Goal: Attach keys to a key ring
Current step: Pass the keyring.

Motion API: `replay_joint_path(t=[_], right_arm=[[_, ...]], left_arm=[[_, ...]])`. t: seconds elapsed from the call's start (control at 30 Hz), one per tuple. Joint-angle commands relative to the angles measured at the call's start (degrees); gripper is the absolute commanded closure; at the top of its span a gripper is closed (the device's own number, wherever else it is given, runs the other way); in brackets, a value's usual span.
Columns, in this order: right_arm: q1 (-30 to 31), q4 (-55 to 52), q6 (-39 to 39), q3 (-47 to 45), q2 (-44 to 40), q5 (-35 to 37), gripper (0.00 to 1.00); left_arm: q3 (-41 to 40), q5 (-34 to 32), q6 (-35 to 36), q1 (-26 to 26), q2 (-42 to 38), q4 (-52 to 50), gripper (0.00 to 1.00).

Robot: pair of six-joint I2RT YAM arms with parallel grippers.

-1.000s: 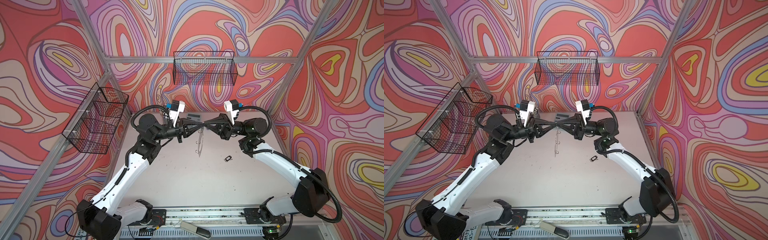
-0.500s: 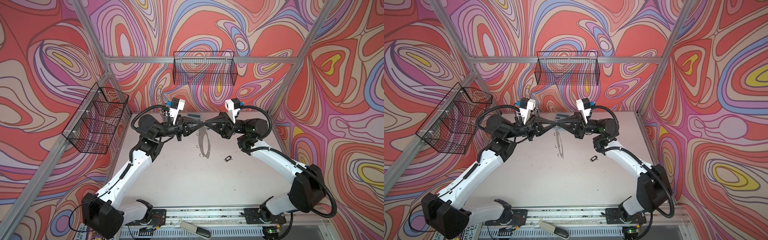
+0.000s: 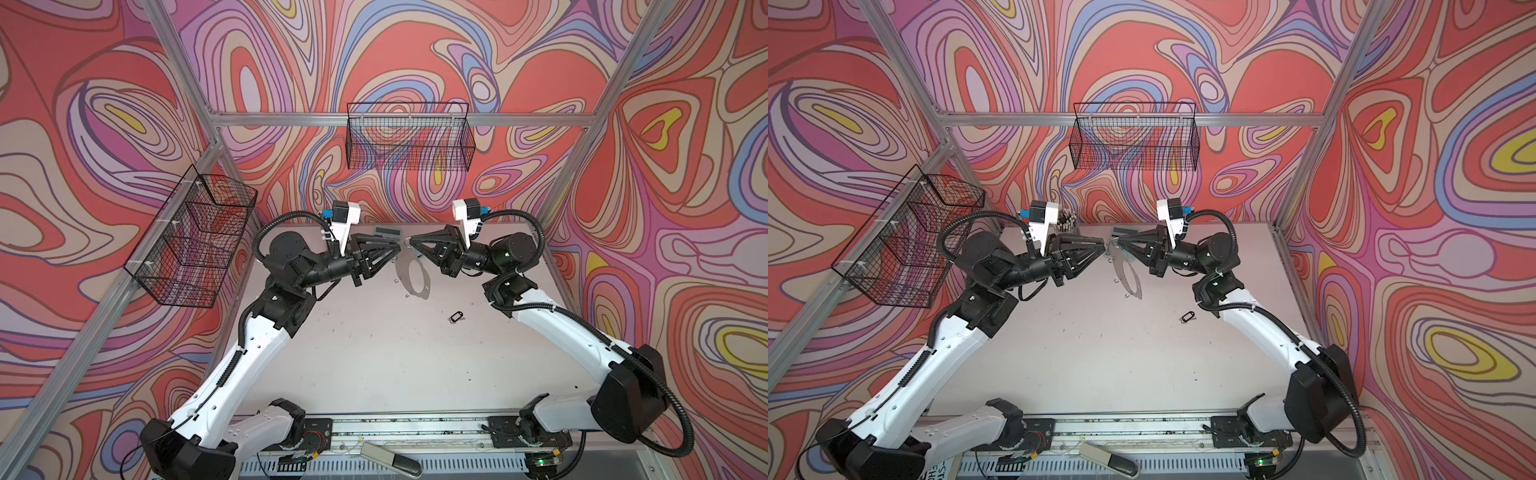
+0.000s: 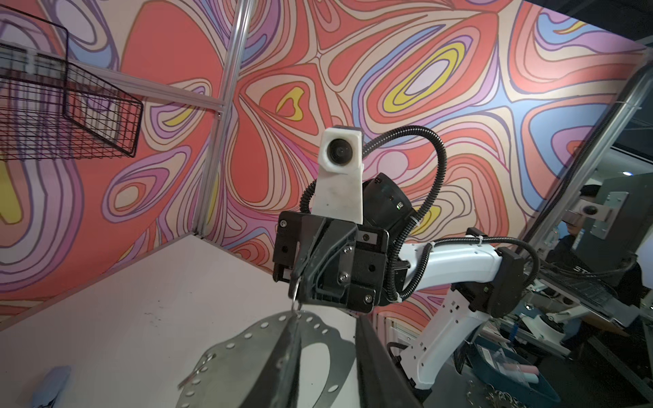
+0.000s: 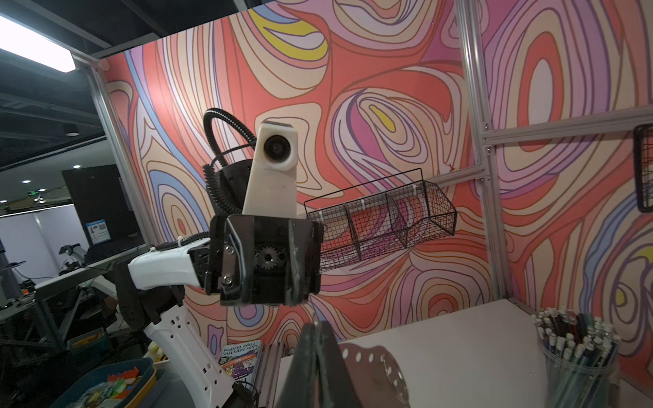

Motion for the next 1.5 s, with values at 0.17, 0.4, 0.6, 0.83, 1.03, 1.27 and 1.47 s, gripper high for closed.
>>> replay_joint_path(t=[0.17, 0.4, 0.6, 0.83, 1.03, 1.27, 1.47], right_arm=[[-0.17, -8.14, -8.05, -2.32, -4.23, 12.06, 1.0], [-0.14, -9.94, -9.88, -3.47, -5.82, 15.55, 1.0], [-0.12, -7.97, -7.75, -3.6, -5.73, 13.91, 1.0], [-0.09, -2.98, -2.6, -2.99, -4.53, 8.75, 1.0], [-0.12, -0.33, -0.05, -2.64, -3.7, 4.93, 1.0], [-0.12, 1.62, 1.65, -2.75, -3.18, 3.63, 1.0], [-0.09, 1.75, 1.75, -2.72, -3.22, 3.47, 1.0]], left_arm=[[3.42, -21.33, 2.44, -2.91, -0.68, -13.2, 0.74], [6.09, -28.16, 6.82, -9.06, 1.38, -17.41, 0.74], [5.5, -21.07, 6.48, -9.07, 2.8, -12.16, 0.73], [5.42, -17.86, 6.32, -8.98, 4.1, -9.99, 0.72], [5.05, -14.64, 6.02, -8.81, 3.8, -6.92, 0.71], [5.23, -9.6, 4.09, -7.83, 4.8, -4.45, 0.76], [5.07, -8.03, 4.71, -7.76, 4.83, -5.1, 0.81]])
